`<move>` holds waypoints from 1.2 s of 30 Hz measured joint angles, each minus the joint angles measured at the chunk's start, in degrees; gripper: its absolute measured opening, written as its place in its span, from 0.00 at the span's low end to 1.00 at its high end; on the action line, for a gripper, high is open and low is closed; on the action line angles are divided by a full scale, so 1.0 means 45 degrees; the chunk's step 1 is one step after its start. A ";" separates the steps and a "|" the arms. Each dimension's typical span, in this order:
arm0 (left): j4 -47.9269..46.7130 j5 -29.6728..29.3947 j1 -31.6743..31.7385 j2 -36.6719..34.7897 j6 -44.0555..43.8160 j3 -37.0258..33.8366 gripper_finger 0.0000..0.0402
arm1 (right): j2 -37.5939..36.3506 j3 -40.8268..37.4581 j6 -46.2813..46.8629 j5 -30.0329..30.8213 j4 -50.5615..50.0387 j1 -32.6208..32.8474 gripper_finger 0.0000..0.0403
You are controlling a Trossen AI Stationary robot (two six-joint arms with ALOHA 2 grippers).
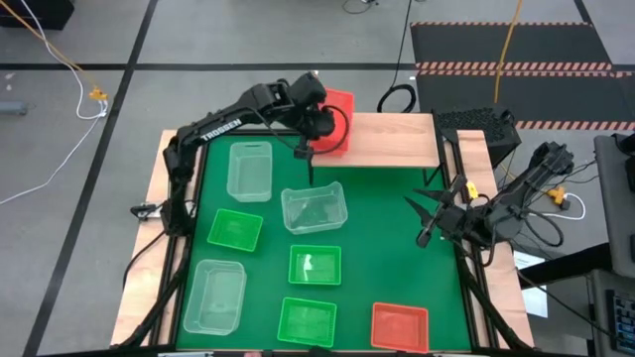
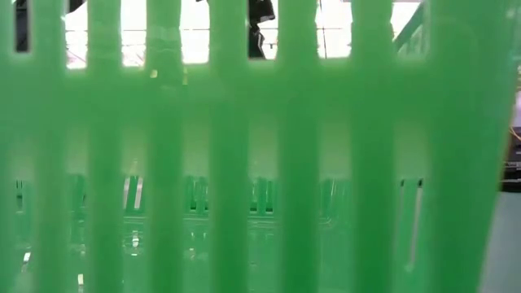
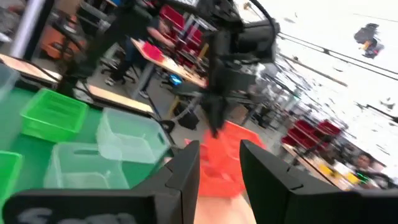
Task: Stack baskets on shelf by color
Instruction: Stack the top orange bin on the top of the orange bin, then stack the orange bin on the top of the orange bin
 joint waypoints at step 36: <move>0.2136 0.0372 -0.1138 -0.0706 -0.6112 -0.1942 0.52 | -0.0439 -0.0010 0.1609 0.0121 -0.0623 0.1418 0.27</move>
